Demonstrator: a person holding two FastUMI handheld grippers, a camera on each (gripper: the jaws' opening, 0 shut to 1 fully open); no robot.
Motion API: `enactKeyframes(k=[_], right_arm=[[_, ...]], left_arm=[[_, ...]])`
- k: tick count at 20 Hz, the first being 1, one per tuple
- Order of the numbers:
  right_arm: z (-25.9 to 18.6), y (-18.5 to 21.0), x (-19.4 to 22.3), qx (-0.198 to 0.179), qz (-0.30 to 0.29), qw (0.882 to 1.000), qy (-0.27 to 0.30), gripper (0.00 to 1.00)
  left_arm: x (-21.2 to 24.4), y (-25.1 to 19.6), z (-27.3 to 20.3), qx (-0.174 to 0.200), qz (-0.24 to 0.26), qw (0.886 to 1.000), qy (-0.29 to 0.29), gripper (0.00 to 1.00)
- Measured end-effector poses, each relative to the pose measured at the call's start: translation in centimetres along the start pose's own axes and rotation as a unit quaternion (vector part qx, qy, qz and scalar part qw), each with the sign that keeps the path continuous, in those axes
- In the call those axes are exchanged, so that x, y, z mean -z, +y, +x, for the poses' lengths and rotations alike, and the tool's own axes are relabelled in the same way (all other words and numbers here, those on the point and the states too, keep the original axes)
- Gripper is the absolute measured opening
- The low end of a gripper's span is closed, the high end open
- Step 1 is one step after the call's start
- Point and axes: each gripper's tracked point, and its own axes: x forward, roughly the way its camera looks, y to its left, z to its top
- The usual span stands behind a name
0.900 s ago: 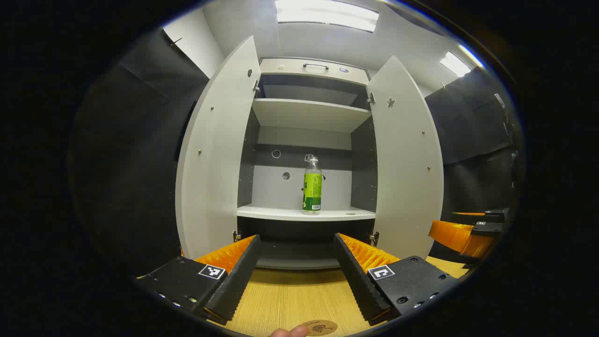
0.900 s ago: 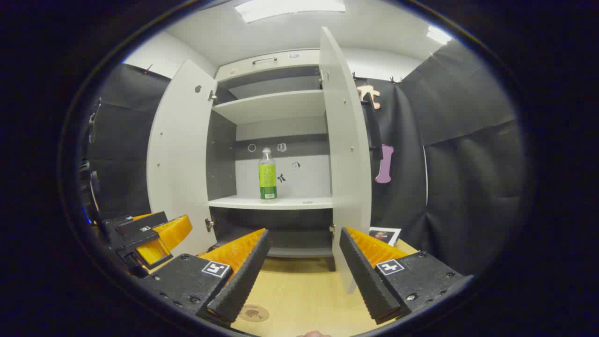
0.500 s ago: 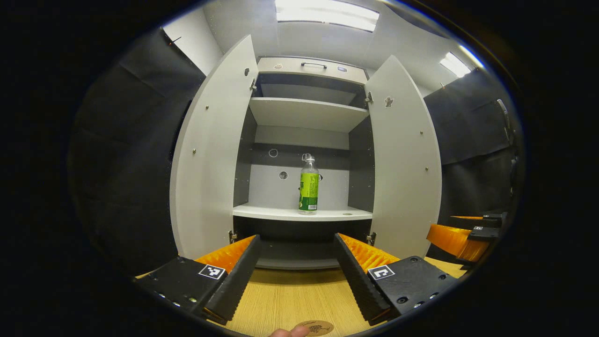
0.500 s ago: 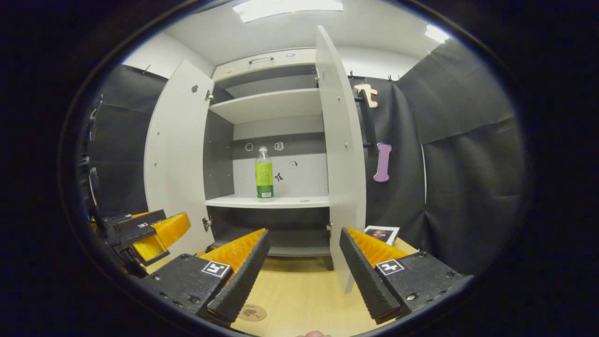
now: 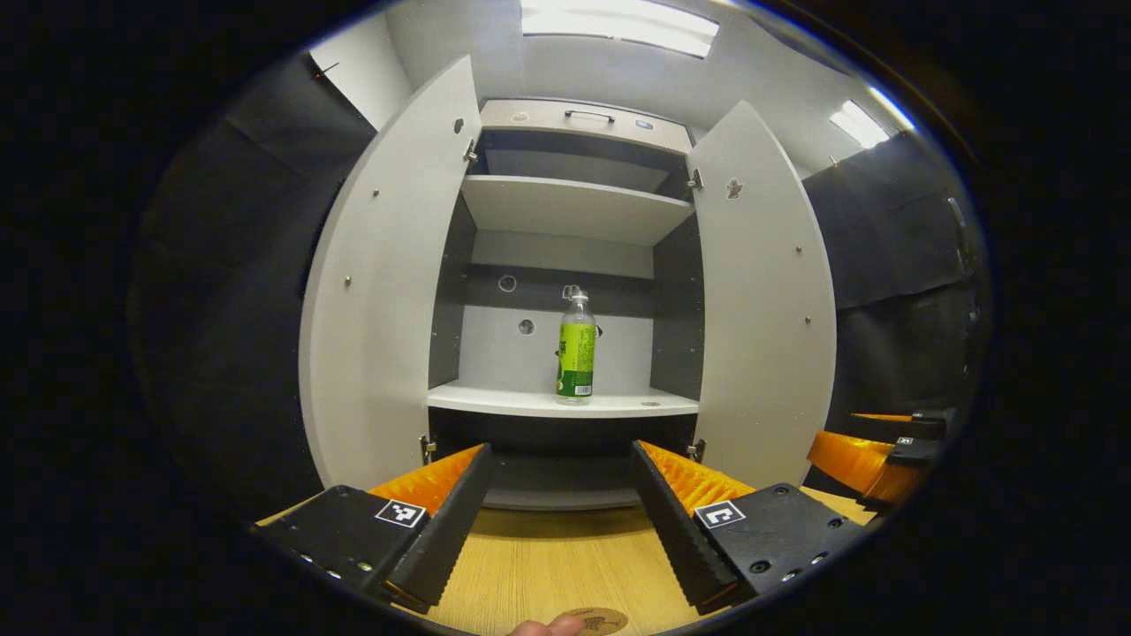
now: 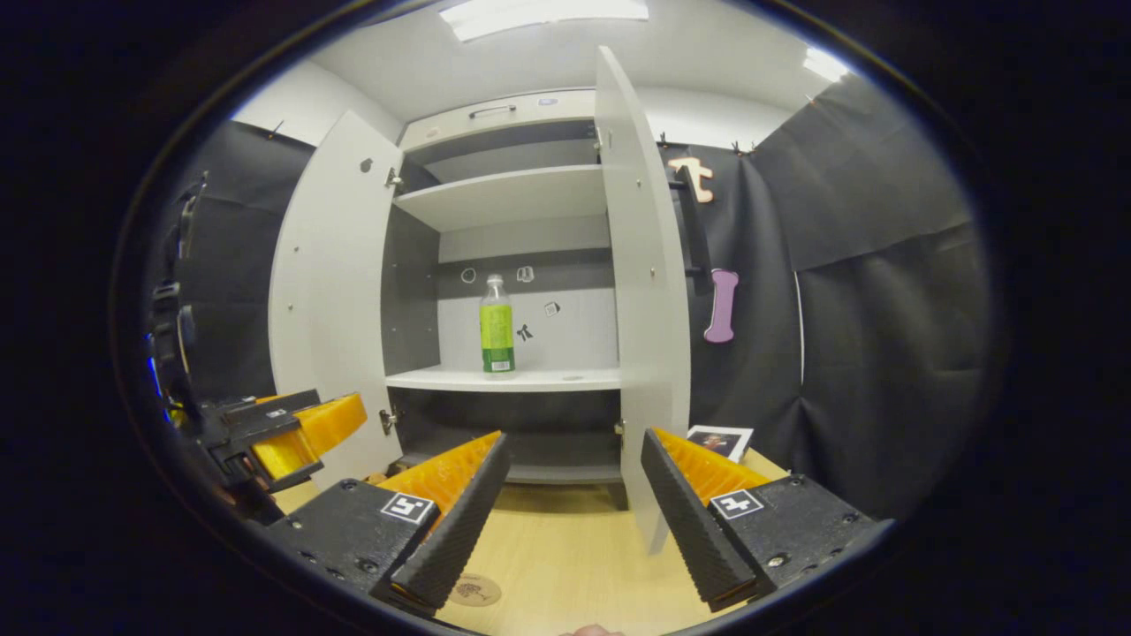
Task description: Grasp the bottle in the cabinet with the left hand and place it on the coaster, then close the right door with the right hand and the left door with the left hand.
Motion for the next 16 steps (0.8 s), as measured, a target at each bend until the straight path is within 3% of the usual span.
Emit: enactKeyframes(k=[7,10,11,16], right_arm=[[0.0,0.0,-0.2,0.011,0.003,1.000,-0.001,0.99],[-0.4,-0.8,-0.1,0.021,0.008,1.000,-0.002,0.94],[-0.5,-1.0,-0.2,0.026,0.010,1.000,-0.002,0.99],[-0.7,-2.7,-0.7,0.051,0.020,0.998,-0.011,0.99]], left_arm=[[-1.4,-1.6,10.3,0.067,0.009,0.998,0.011,0.95],[-1.9,-1.3,14.9,0.067,0.006,0.998,0.013,0.94],[-2.2,-1.1,16.6,0.068,0.003,0.998,0.011,0.95],[-3.1,-0.4,24.1,0.058,-0.011,0.998,0.019,0.95]])
